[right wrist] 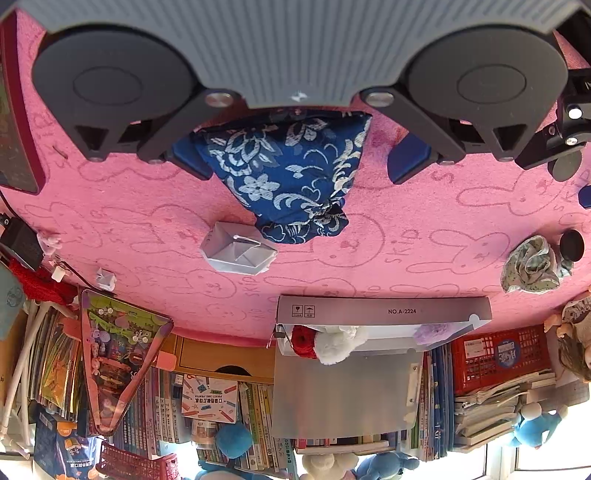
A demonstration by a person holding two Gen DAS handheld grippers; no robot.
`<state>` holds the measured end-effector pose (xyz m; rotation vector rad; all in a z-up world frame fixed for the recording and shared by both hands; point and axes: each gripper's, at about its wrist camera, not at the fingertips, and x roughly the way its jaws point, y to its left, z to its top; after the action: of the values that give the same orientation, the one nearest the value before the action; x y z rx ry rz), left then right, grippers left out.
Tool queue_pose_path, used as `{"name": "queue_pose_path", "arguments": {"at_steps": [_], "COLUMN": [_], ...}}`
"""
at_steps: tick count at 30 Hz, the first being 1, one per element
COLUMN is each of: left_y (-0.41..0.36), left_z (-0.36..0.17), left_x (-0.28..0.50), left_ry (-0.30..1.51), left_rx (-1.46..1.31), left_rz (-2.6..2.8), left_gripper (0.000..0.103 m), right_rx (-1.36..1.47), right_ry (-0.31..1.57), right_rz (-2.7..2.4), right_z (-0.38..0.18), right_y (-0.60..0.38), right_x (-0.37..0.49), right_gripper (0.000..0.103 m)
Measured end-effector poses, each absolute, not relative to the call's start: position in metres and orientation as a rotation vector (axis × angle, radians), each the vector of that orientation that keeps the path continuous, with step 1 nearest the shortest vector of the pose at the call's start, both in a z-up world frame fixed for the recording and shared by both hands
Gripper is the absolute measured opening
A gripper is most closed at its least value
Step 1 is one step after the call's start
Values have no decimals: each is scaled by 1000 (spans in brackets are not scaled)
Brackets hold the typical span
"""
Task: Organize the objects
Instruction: 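Grasp the blue floral pouch with the right tool while the left tool grasps the black lid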
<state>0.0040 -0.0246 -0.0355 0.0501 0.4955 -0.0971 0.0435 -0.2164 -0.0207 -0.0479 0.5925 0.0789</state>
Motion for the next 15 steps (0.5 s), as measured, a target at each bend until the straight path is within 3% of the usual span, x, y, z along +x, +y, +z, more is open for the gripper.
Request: {"name": "queue_pose_path", "arguments": {"at_steps": [5,15], "left_y": [-24,-24], "left_z": [-35,-36], "left_x": [4,4], "left_ry": [496,497], "left_rx": [50,50], "left_rz": [-96,-97], "left_gripper": [103,103], "right_rx": [-13,-64], "right_ry": [556,487], "right_rz": [105,144], "right_z": [-18,-13], "right_y": [-215,-209], "right_x": [35,8], "right_gripper": [80,75]}}
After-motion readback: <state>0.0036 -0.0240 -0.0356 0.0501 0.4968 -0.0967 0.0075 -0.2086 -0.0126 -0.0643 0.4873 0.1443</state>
